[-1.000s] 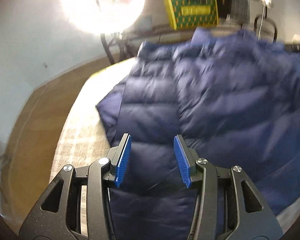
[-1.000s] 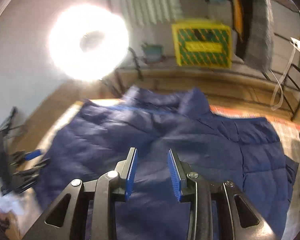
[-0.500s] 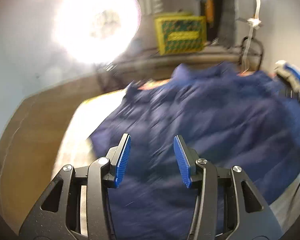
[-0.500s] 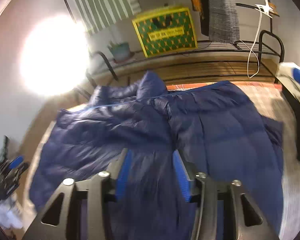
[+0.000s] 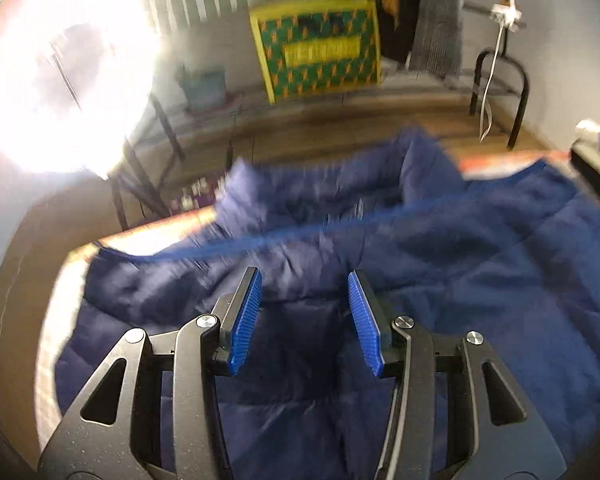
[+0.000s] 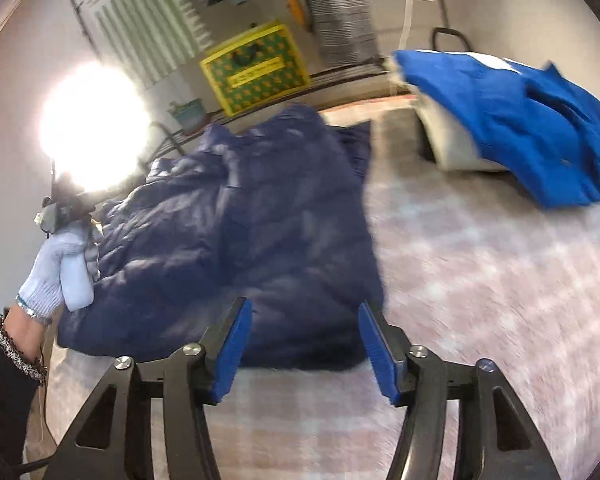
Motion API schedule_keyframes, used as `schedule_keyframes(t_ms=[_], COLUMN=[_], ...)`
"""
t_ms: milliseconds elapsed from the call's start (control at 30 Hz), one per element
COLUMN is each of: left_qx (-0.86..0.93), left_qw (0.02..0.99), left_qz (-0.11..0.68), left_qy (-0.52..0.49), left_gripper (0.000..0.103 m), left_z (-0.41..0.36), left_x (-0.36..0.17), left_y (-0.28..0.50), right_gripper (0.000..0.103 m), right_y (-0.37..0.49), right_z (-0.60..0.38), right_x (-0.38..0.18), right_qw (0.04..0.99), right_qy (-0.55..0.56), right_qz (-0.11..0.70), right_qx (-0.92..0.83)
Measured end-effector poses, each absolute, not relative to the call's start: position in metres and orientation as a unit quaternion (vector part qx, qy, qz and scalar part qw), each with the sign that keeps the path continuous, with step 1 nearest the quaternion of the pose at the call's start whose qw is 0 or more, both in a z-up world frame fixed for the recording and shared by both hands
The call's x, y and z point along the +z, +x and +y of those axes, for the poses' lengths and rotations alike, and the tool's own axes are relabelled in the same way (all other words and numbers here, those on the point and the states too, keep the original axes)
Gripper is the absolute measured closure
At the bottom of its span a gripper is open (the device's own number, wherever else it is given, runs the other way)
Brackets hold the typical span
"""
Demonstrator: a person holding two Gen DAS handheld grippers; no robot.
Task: Fold large clothes
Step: 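Grasp the navy jacket's side edge with the right tool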
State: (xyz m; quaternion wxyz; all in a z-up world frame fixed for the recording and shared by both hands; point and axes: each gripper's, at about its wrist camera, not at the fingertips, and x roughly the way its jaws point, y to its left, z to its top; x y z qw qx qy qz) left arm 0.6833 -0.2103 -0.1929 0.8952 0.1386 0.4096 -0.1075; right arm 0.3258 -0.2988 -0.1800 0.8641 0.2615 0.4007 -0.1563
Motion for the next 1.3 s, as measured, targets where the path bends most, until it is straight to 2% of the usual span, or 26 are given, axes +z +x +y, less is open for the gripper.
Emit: schedule_keyframes(t_ms=[100,167,233,367,467,567,700,733,767,800,867,967,1133,1300], left_qx=[-0.105,-0.103,-0.095,-0.116,-0.135,-0.156,-0.152,-0.152,-0.151,-0.154,-0.154,-0.155,-0.164,-0.168], left_qw=[0.887,0.888,0.888,0.916,0.920,0.912,0.900,0.897,0.894,0.892,0.894,0.891,0.913,0.897], left_qz=[0.425,0.425,0.421,0.354,0.348,0.364,0.380,0.384,0.389,0.391,0.380,0.393,0.365,0.389], left_qy=[0.146,0.147,0.159,0.148,0.119,0.107,0.151,0.156,0.163,0.169,0.179,0.166,0.073,0.125], left_gripper=[0.056,0.056,0.056,0.056,0.056,0.056,0.056,0.056,0.056,0.056,0.056,0.056,0.056,0.056], left_z=[-0.214,-0.214,-0.214,-0.202,-0.186,-0.183,-0.204,-0.208,-0.211,-0.214,-0.216,-0.211,-0.177,-0.188], left_x=[-0.216,-0.213,-0.200,-0.149,-0.133,-0.142,-0.177,-0.184,-0.193,-0.203,-0.211,-0.202,-0.165,-0.197], left_y=[0.689,0.688,0.682,0.630,0.586,0.559,0.553,0.552,0.552,0.551,0.548,0.548,0.508,0.482], right_gripper=[0.038,0.023,0.019,0.018,0.016,0.016,0.018,0.020,0.033,0.042,0.070,0.085,0.089,0.092], right_y=[0.319,0.316,0.313,0.310,0.312,0.321,0.336,0.339,0.342,0.345,0.351,0.356,0.352,0.349], right_z=[-0.301,-0.300,-0.299,-0.300,-0.301,-0.304,-0.302,-0.301,-0.300,-0.299,-0.300,-0.295,-0.291,-0.289], right_x=[-0.185,-0.188,-0.195,-0.217,-0.216,-0.216,-0.215,-0.215,-0.215,-0.216,-0.217,-0.210,-0.191,-0.185], right_qw=[0.856,0.853,0.846,0.821,0.821,0.818,0.817,0.818,0.818,0.818,0.817,0.827,0.844,0.847], right_qy=[0.286,0.298,0.313,0.375,0.384,0.393,0.384,0.381,0.381,0.383,0.384,0.356,0.334,0.327], right_qz=[0.402,0.399,0.400,0.405,0.392,0.381,0.364,0.359,0.355,0.353,0.355,0.352,0.340,0.335], right_qx=[-0.155,-0.159,-0.160,-0.147,-0.158,-0.180,-0.230,-0.240,-0.247,-0.246,-0.242,-0.254,-0.247,-0.250])
